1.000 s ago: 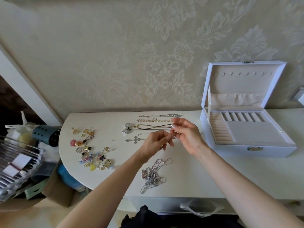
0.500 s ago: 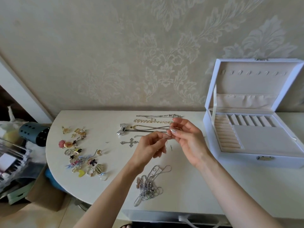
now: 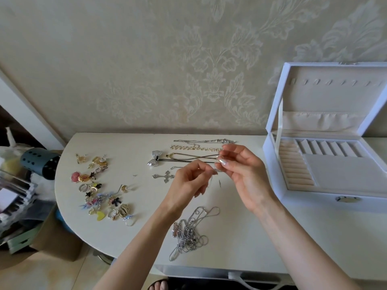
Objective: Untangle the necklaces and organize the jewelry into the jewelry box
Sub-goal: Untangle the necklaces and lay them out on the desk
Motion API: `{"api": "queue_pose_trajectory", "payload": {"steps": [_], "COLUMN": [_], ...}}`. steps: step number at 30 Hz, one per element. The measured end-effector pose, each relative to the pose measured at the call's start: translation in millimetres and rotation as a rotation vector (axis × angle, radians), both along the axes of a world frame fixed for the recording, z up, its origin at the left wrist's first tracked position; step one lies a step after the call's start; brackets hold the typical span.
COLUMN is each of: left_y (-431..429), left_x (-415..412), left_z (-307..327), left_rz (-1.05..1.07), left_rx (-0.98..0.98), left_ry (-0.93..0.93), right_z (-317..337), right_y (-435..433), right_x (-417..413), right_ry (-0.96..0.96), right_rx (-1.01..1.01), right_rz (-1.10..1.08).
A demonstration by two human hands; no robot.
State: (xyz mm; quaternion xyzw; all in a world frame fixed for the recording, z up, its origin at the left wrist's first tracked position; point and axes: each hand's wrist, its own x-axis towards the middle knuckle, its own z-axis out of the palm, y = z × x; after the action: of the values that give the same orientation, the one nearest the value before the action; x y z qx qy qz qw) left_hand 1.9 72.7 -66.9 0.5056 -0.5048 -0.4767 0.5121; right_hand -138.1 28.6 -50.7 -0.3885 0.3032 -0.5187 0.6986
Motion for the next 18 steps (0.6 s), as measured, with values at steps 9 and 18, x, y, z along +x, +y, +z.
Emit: {"api": "queue_pose_trajectory", "payload": {"steps": [9,18], "left_y": [3.5,4.2], "left_x": [-1.1,-1.4], "left_z": [4.2,6.4], "left_rz": [0.058,0.141], "left_rx": [0.008,-0.007], "left_ry": [0.033,-0.012], "right_z": [2.6,-0.9], "right_y": [7.0,7.1], "right_x": [1.6,0.9], "right_ry": [0.541,0.905], "right_rx": [-0.229,-0.537], "right_rz": [-0.107,-0.162]}}
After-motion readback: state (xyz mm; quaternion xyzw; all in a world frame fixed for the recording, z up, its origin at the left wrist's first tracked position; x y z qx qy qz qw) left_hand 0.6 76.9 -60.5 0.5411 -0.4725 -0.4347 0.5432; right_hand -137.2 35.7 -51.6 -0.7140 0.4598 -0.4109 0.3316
